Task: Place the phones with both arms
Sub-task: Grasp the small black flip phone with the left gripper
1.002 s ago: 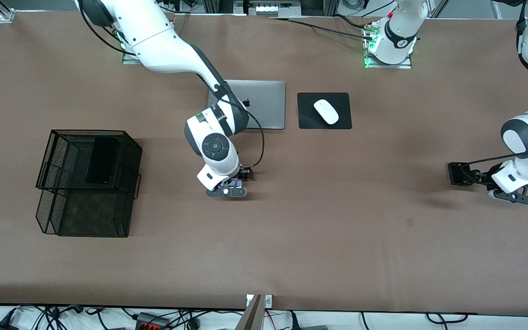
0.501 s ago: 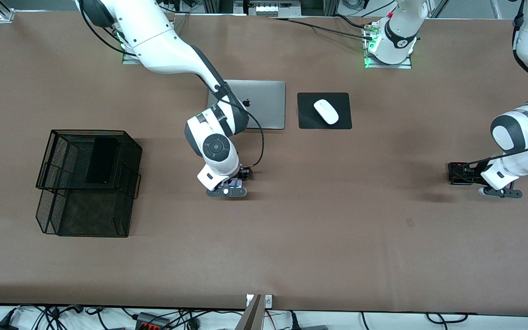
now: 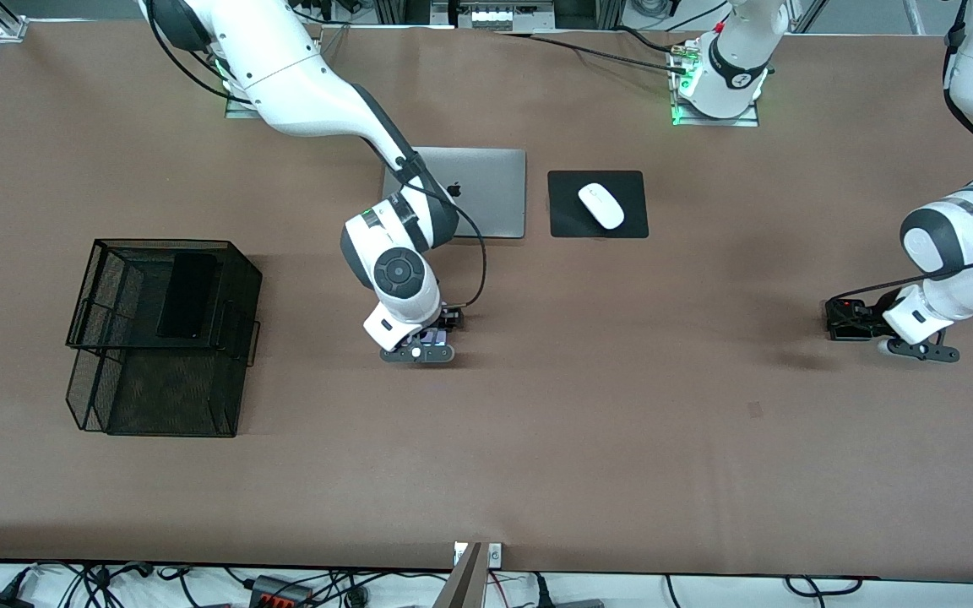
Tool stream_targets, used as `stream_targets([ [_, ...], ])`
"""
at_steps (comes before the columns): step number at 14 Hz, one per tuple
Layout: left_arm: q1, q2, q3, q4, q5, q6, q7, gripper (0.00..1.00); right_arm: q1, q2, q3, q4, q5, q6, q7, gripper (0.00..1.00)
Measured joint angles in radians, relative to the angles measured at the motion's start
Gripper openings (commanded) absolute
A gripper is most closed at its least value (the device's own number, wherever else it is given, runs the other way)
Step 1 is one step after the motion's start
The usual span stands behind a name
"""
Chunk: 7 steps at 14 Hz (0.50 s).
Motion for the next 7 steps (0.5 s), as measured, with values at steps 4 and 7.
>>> stream_targets([
  [4,0.005,0.0,0.0,-0.011,0.0,0.011,0.017,1.0,0.0,-0.001,0.0,0.001,0.0,-0.004,0.0,0.45],
  [7,0.006,0.0,0.0,-0.014,0.0,0.017,0.027,1.0,-0.001,-0.006,-0.005,0.014,0.0,-0.033,0.0,0.41],
])
